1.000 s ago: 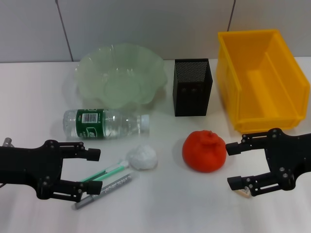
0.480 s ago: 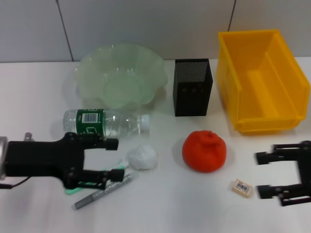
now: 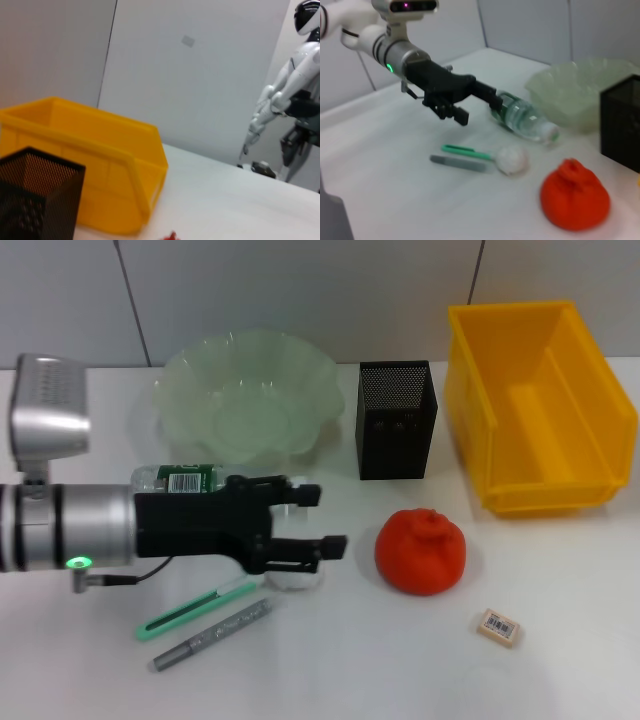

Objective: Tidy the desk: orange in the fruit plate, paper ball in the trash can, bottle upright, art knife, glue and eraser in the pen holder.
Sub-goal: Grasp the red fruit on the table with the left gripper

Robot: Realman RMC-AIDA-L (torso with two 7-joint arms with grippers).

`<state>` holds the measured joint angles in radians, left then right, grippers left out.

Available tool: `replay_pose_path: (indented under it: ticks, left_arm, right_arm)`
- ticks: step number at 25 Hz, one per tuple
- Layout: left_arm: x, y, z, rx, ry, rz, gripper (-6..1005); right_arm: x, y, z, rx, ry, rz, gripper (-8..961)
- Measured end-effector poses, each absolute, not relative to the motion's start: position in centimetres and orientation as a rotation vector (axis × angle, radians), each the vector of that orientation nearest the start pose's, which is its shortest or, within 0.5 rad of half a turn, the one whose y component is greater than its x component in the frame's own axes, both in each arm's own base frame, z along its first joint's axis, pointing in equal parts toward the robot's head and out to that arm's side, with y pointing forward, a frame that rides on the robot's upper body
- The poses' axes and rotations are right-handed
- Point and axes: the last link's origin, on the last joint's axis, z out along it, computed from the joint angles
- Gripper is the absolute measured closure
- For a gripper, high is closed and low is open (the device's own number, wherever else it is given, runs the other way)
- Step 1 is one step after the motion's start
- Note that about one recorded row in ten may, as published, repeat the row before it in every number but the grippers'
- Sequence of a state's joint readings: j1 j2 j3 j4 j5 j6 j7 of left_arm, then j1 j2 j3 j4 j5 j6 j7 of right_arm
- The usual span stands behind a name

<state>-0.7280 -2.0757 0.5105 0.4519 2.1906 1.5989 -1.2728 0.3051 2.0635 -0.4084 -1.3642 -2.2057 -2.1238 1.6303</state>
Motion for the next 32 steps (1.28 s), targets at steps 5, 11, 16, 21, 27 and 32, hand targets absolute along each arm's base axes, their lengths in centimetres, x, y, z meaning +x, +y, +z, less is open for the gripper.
replay_pose_path:
  ticks: [5,11,16,21,27,32]
  left_arm:
    - [-21.2,35.0,-5.4,-2.853,-0.471,-0.815,192]
    - [-20.7,35.2,-9.0,-2.802,-0.428,-0.760,195]
    - [-20.0,35.5,-12.0,-2.763,-0.408,-0.651,197]
    - [-19.4,35.8,-13.4,-2.684,-0.383,-0.626,199]
    - [-18.8,35.1,-14.5,-2.694,-0.326,-0.607,201]
    - [-18.4,35.0,-15.1,-2.700,-0.323,-0.575,204]
  right_arm:
    - [29.1,23.3,13.5,-2.714,0.730,0.308,197]
    - [29.2,23.4,13.7,-2.705,0.781,0.268,199]
    - [29.4,23.4,13.8,-2.694,0.821,0.227,201]
    - [29.4,23.5,13.8,-2.694,0.825,0.221,203]
    - [29.3,23.8,13.7,-2.688,0.826,0.216,205]
    - [29.2,24.1,13.5,-2.692,0.826,0.213,207]
